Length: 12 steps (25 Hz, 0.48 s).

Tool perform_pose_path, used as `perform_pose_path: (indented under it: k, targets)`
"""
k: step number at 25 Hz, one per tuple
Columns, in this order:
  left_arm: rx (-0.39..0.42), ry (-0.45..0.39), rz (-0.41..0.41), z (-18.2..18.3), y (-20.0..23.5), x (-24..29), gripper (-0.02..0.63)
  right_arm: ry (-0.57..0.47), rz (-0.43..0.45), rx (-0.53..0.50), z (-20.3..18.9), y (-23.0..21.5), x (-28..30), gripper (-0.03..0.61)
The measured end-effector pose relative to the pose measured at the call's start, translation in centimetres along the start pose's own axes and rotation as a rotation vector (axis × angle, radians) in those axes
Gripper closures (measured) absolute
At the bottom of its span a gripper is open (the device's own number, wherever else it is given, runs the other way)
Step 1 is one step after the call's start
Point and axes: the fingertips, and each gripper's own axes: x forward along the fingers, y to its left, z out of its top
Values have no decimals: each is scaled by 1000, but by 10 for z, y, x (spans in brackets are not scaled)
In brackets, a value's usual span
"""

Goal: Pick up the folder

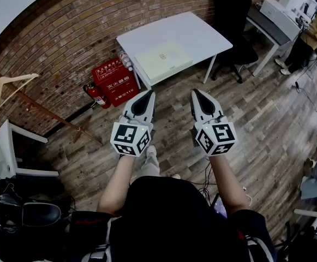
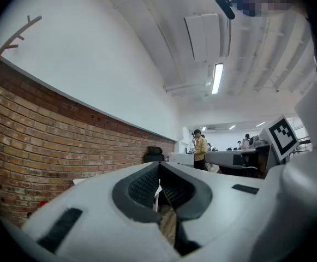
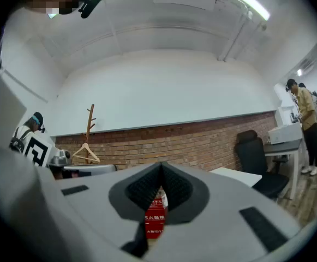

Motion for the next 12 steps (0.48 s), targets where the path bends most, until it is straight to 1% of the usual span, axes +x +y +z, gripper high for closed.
perform_pose_path:
  k: [3,6,12]
  targets:
    - [-11,2,1,-3,1,-2,594,-6,-3,34,-4,-1,1,551]
    - [-19,5,-2,-4,2,-3,594,15,-7,57,-9,-3,3,549]
    - [-24,23,-16,-9,4,3,594,49,-18,77,-19,-7,10,549]
